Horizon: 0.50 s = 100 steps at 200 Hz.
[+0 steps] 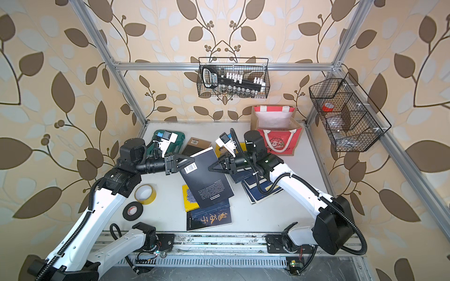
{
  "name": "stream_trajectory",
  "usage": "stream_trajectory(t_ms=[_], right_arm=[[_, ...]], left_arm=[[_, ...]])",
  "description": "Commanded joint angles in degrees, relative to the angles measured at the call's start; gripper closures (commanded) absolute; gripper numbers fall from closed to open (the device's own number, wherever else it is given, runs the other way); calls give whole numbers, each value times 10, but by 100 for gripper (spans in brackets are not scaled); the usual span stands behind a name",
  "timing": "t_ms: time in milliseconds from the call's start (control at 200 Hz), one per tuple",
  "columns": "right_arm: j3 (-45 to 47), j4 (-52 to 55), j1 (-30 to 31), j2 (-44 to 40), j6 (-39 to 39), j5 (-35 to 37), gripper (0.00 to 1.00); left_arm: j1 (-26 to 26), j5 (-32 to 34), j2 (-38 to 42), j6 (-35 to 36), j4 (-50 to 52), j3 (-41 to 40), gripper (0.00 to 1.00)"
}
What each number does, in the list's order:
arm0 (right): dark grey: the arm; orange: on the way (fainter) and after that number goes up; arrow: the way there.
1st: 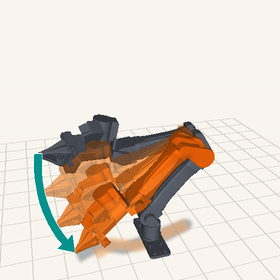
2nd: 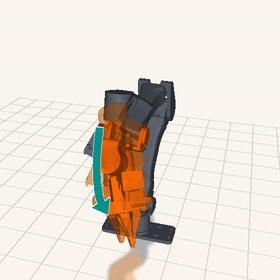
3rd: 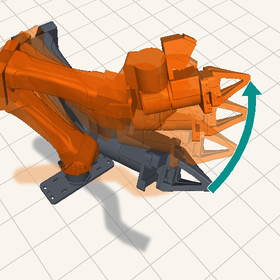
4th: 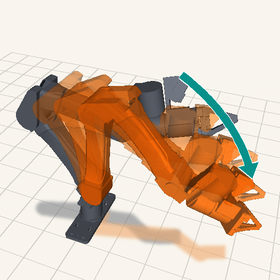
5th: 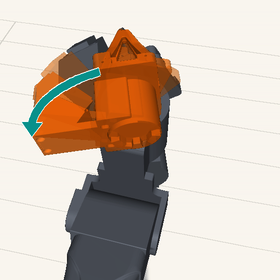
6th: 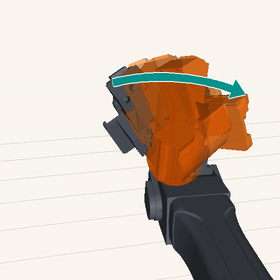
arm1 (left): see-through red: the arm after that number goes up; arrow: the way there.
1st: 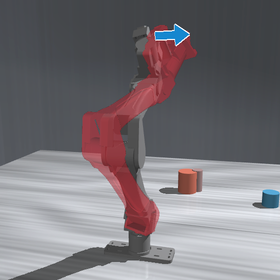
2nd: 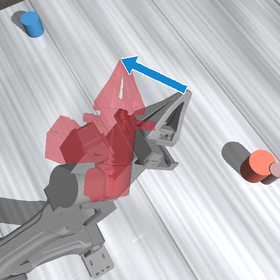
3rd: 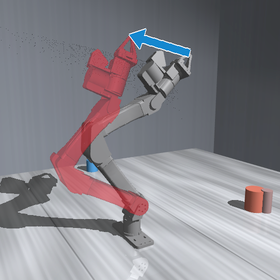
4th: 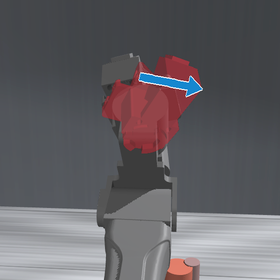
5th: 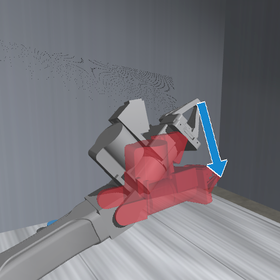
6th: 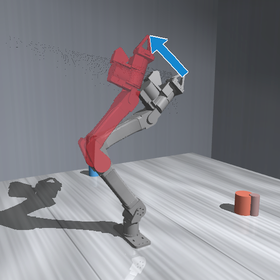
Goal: Put the books into the canvas bag
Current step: Pick up the book from the book.
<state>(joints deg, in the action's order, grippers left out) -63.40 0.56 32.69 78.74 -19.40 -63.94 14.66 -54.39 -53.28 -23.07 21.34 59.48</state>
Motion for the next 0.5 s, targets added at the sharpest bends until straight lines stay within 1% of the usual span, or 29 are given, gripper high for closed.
stream_trajectory(t_ms=[0, 70, 105, 135, 160, 230, 295, 395, 495], right_arm=[[-25, 14, 10, 1, 17, -14, 89], [-30, 27, 4, 0, 29, -17, 90], [-32, 28, -1, 0, 32, -23, 84], [-35, 28, -6, 0, 33, -31, 76], [-37, 28, -9, 0, 34, -38, 73], [-47, 31, -16, 1, 36, -50, 70], [-58, 40, -16, 3, 42, -65, 65], [-73, 58, -14, 8, 49, -78, 62], [-79, 82, -8, 13, 57, -75, 64]], left_arm=[[-2, -22, 2, 7, -53, 12, 100], [-2, -51, -2, 21, -47, 20, 100], [-2, -69, -6, 32, -38, 26, 100], [-1, -84, -10, 41, -28, 30, 100], [1, -96, -13, 50, -20, 35, 100], [7, -106, -26, 91, 33, 56, 100], [14, -118, -40, 126, 80, 77, 100], [23, -113, -55, 167, 132, 103, 100], [24, -99, -53, 180, 144, 111, 100]])
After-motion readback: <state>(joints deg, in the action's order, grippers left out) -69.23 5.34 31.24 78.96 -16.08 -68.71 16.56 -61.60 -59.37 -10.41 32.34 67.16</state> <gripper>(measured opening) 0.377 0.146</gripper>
